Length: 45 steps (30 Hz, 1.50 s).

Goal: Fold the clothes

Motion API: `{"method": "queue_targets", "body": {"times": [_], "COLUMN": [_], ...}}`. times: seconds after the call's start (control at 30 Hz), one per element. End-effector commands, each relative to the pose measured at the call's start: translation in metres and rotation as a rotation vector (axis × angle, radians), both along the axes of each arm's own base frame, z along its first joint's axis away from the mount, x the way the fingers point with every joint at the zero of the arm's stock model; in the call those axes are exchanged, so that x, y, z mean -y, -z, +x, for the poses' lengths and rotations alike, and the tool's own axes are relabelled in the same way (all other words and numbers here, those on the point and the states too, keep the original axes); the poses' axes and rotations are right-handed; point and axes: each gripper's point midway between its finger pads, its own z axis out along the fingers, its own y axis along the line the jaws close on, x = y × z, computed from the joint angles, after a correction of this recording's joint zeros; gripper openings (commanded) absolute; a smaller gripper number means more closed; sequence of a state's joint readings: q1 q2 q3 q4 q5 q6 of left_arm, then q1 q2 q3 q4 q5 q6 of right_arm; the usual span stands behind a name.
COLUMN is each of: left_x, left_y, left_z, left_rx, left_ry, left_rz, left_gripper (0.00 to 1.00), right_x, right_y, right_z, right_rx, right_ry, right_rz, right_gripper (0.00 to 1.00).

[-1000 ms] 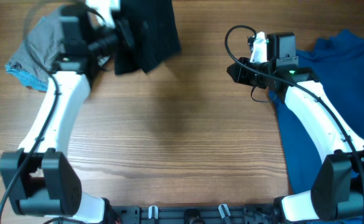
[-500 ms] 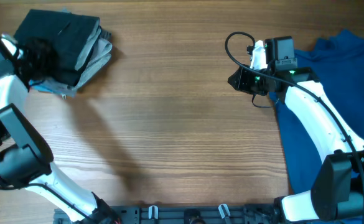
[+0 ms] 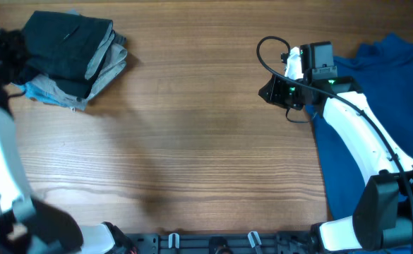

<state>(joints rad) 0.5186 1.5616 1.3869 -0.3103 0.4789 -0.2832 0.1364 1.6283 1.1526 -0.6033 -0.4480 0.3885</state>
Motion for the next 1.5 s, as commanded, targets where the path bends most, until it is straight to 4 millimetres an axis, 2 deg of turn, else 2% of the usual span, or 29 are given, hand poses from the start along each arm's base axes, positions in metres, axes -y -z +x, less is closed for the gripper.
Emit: {"method": "queue_targets", "body": {"times": [0.0,0.03,0.1,0.13,0.17,0.23,0.27,0.3,0.37,0.4,0.43,0.47,0.5,0.53,0.57,0.6,0.67,0.7,0.73,0.8,0.87,0.93,1.07,1.23,1.3,1.37,1.47], "left_x": [-0.002,0.002,0.007,0.009,0.013,0.023,0.026,0.03,0.055,0.067,0.087,0.103,0.126,0.142,0.152,0.166,0.175,0.173,0.17,0.164,0.164,0.164,0.162,0.161,0.161,0.161,0.161], "left_y": [0.111,0.149,0.212,0.229,0.238,0.211,0.183,0.146,0.062,0.029,-0.01,-0.032,-0.061,-0.08,-0.092,-0.111,-0.123,-0.126,-0.126,-0.119,-0.1,-0.089,-0.08,-0.074,-0.074,-0.074,-0.074], "left_z": [0.056,0.065,0.055,0.047,0.039,0.034,0.032,0.029,0.014,0.001,-0.02,-0.036,-0.062,-0.084,-0.102,-0.135,-0.176,-0.195,-0.203,-0.214,-0.215,-0.21,-0.198,-0.193,-0.192,-0.192,-0.192], "left_rx": [-0.142,-0.196,-0.345,-0.404,-0.449,-0.432,-0.394,-0.338,-0.183,-0.128,-0.063,-0.024,0.03,0.063,0.081,0.113,0.134,0.133,0.125,0.083,0.001,-0.047,-0.089,-0.111,-0.114,-0.113,-0.113], "left_ry": [0.012,0.028,0.03,0.03,0.036,0.099,0.125,0.148,0.246,0.271,0.319,0.352,0.391,0.403,0.398,0.385,0.36,0.322,0.288,0.238,0.258,0.27,0.278,0.283,0.283,0.283,0.283], "left_rz": [0.035,0.01,-0.07,-0.099,-0.116,-0.095,-0.063,-0.023,0.079,0.135,0.226,0.28,0.347,0.385,0.41,0.451,0.487,0.489,0.477,0.441,0.418,0.403,0.391,0.385,0.384,0.384,0.384], "left_gripper": [0.04,0.15,0.16,0.14,0.16,0.26,0.3,0.35,0.42,0.47,0.52,0.63,0.77,0.84,0.91,1.0,1.0,1.0,1.0,1.0,1.0,1.0,1.0,1.0,1.0,1.0,1.0], "right_x": [0.0,0.001,0.002,0.004,0.009,0.011,0.011,0.012,0.019,0.019,0.019,0.019,0.02,0.02,0.021,0.023,0.027,0.03,0.032,0.036,0.038,0.039,0.039,0.037,0.047,0.055,0.047], "right_y": [0.003,0.004,0.008,0.011,0.015,0.015,0.012,0.007,-0.006,-0.016,-0.03,-0.046,-0.067,-0.089,-0.114,-0.147,-0.203,-0.227,-0.241,-0.269,-0.281,-0.28,-0.257,-0.249,-0.237,-0.24,-0.26], "right_z": [-0.004,-0.006,-0.015,-0.019,-0.022,-0.023,-0.02,-0.016,-0.008,-0.005,-0.005,-0.007,-0.011,-0.017,-0.025,-0.039,-0.07,-0.089,-0.1,-0.13,-0.148,-0.155,-0.157,-0.149,-0.148,-0.144,-0.145], "right_rx": [-0.02,-0.032,-0.075,-0.094,-0.113,-0.113,-0.096,-0.064,0.02,0.067,0.118,0.171,0.241,0.315,0.399,0.513,0.701,0.786,0.835,0.947,1.001,0.996,0.881,0.689,0.657,0.682,0.84], "right_ry": [0.006,0.006,0.005,0.007,0.019,0.024,0.024,0.025,0.024,0.01,-0.004,-0.019,-0.038,-0.056,-0.078,-0.093,-0.088,-0.079,-0.073,-0.058,-0.051,-0.052,-0.05,0.147,0.18,0.211,0.077], "right_rz": [-0.005,-0.006,-0.014,-0.024,-0.053,-0.067,-0.064,-0.075,-0.115,-0.122,-0.125,-0.128,-0.135,-0.141,-0.151,-0.16,-0.159,-0.153,-0.148,-0.139,-0.134,-0.134,-0.116,0.097,0.033,0.0,-0.071], "right_gripper": [0.16,0.16,0.16,0.16,0.15,0.11,0.11,0.11,0.11,0.11,0.11,0.11,0.11,0.1,0.07,0.04,0.05,0.12,0.32,1.0,1.0,1.0,1.0,1.0,1.0,1.0,1.0]}}
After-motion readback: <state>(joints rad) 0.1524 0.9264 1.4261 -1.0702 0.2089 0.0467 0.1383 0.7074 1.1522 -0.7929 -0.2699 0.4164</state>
